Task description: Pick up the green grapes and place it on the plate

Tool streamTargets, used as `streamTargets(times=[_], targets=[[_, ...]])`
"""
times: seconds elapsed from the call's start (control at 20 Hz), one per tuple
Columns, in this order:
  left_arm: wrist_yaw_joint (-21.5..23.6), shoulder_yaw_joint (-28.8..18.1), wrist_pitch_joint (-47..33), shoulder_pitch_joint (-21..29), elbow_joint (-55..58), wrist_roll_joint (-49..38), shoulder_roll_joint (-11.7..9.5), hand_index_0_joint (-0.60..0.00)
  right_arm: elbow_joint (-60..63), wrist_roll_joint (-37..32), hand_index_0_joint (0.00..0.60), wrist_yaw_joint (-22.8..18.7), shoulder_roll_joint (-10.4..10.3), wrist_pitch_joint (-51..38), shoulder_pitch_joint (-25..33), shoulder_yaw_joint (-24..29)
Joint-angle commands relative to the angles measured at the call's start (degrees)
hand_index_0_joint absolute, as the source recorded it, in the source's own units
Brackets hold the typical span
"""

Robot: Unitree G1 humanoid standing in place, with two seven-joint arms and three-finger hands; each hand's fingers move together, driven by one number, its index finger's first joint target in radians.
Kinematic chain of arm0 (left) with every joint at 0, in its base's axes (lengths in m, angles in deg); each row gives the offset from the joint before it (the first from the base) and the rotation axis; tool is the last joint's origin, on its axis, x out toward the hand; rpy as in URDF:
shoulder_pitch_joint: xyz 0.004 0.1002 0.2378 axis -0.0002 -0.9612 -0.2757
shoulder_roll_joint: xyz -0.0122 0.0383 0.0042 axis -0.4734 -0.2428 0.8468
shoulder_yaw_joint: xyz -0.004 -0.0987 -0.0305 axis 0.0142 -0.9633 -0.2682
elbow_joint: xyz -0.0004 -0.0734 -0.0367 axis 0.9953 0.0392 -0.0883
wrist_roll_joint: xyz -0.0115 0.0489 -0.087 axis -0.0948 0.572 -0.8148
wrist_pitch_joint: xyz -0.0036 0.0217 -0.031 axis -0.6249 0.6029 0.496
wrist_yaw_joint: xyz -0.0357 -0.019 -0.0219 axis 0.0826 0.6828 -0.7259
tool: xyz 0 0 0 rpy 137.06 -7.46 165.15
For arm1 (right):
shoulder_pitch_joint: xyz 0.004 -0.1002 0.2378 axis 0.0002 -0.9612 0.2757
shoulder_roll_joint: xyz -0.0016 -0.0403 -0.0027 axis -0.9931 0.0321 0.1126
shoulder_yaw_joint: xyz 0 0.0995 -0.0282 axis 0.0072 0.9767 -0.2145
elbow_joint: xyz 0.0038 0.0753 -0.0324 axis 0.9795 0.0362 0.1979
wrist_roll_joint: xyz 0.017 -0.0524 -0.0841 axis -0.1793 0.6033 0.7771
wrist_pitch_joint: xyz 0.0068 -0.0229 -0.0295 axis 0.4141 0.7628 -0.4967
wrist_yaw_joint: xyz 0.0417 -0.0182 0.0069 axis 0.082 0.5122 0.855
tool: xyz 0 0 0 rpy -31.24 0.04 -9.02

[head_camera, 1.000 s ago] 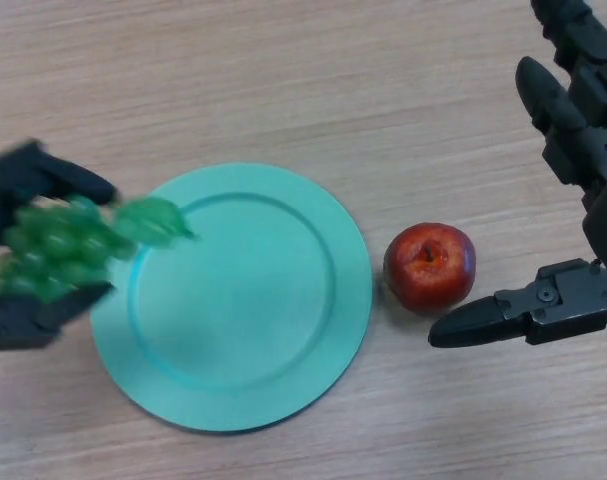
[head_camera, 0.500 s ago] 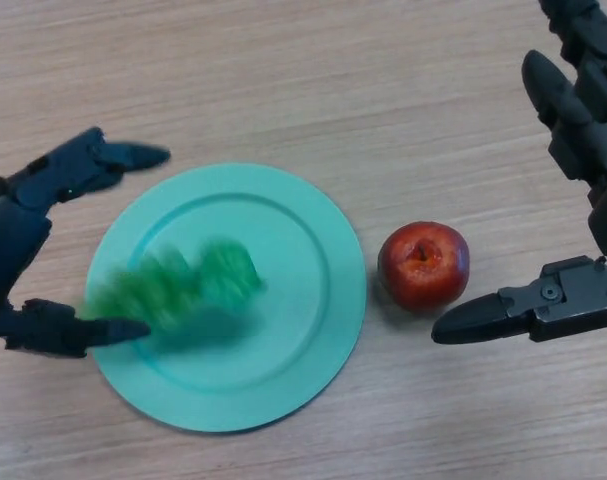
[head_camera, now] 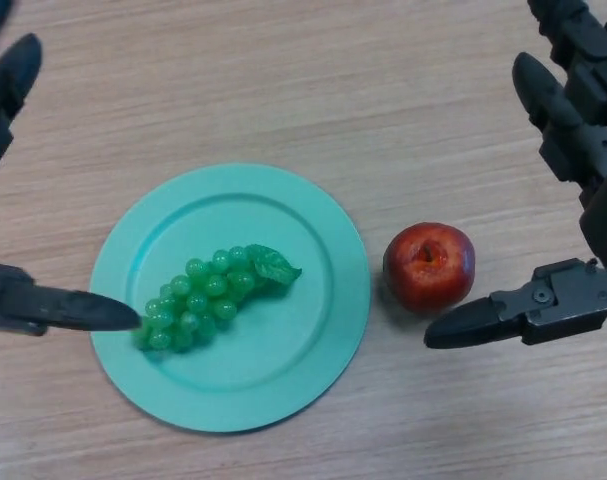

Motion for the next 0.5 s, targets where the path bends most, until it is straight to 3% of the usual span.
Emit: streamTargets(times=[0.05, 0.15, 0.5], targets=[[2.66, -4.52, -3.6, -0.95, 2.31, -7.07, -1.93, 0.0, -3.08, 0.44, 0.0, -0.52, 0.31, -7.09, 2.52, 0.79], [4.05, -5.12, -4.05, -2.37, 2.3, -9.98, -2.68, 0.0, -3.08, 0.66, 0.0, -0.51, 0.1, -7.67, 2.36, 0.32], [2.54, -4.41, -7.19, -2.87, 0.05, -3.28, -3.46, 0.0, -3.08, 2.54, 0.0, 0.21, -2.09, -3.59, 5.49, -2.55]])
